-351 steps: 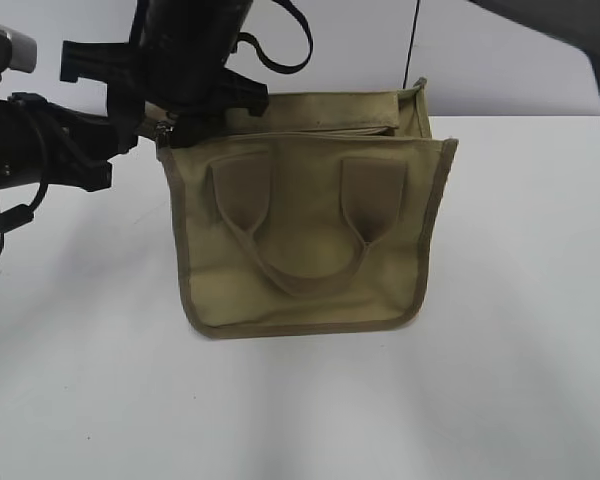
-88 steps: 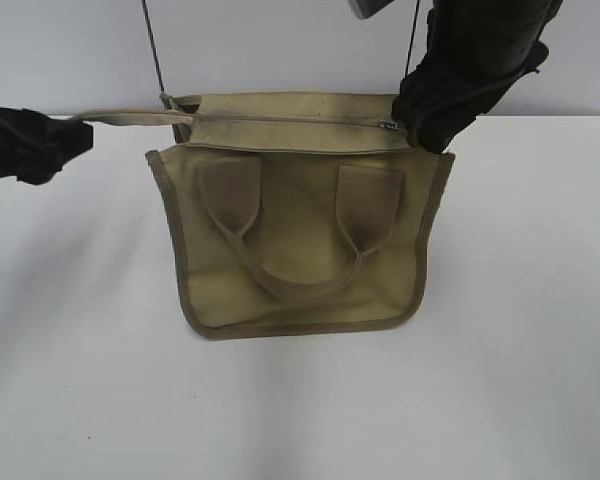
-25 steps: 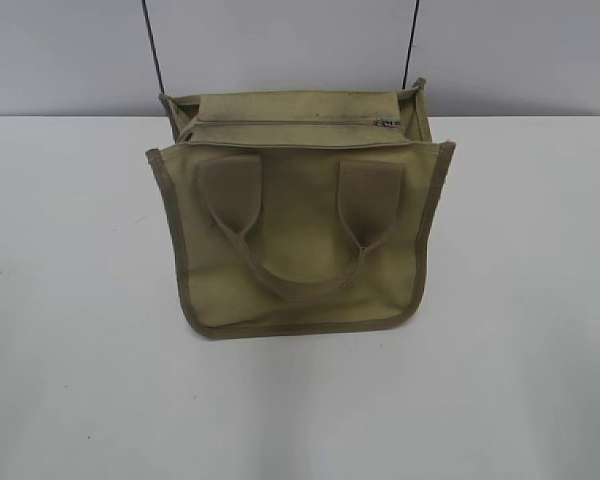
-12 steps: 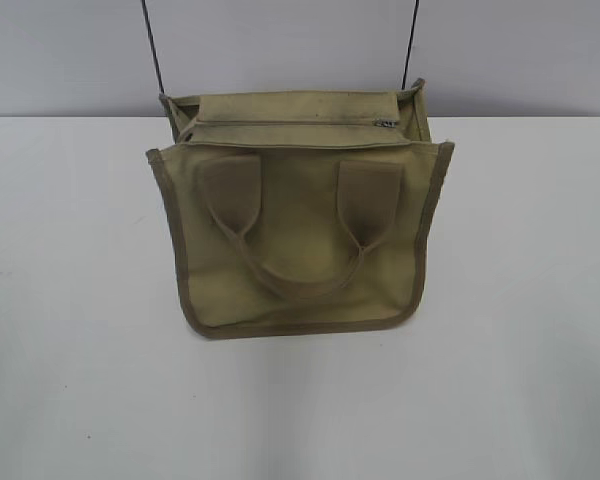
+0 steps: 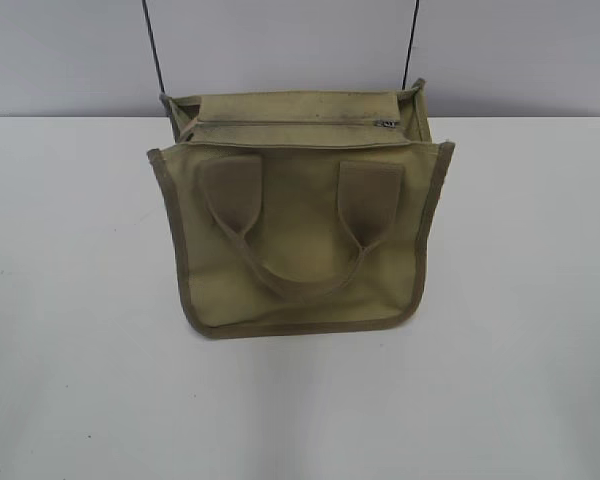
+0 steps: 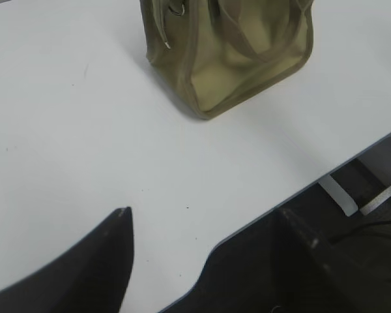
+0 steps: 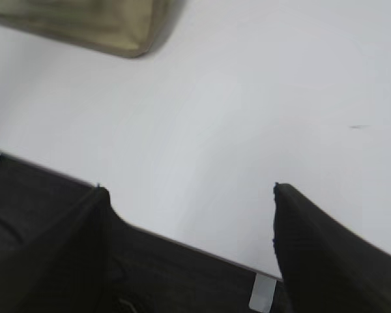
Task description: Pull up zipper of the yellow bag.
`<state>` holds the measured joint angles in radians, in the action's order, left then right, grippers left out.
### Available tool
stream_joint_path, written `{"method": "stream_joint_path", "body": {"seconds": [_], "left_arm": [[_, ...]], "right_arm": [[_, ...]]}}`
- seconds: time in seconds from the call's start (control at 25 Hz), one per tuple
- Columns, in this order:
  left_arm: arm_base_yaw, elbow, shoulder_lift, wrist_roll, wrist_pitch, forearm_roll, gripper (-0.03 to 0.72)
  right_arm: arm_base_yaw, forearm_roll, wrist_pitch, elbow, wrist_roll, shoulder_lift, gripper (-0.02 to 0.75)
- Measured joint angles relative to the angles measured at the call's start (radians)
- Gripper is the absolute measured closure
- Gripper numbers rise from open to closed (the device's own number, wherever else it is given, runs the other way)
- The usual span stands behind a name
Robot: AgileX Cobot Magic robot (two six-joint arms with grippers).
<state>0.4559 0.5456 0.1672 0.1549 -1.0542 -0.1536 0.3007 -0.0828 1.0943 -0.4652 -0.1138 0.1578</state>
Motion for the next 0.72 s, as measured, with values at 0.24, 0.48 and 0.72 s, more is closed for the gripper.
{"method": "stream_joint_path", "body": {"seconds": [0.24, 0.48, 0.72], "left_arm": [[-0.153, 0.0, 0.0, 0.0, 0.0, 0.001, 0.193], [-0.336, 0.0, -0.092, 0.0, 0.0, 0.003, 0.193], [-0.421, 0.0, -0.174, 0.0, -0.002, 0.004, 0.193]], "right_arm": [[-0.21, -0.001, 0.0, 0.0, 0.0, -0.16, 0.174], [-0.325, -0.009, 0.001, 0.001, 0.0, -0.162, 0.174], [-0.331, -0.02, 0.001, 0.002, 0.0, -0.162, 0.174]]}}
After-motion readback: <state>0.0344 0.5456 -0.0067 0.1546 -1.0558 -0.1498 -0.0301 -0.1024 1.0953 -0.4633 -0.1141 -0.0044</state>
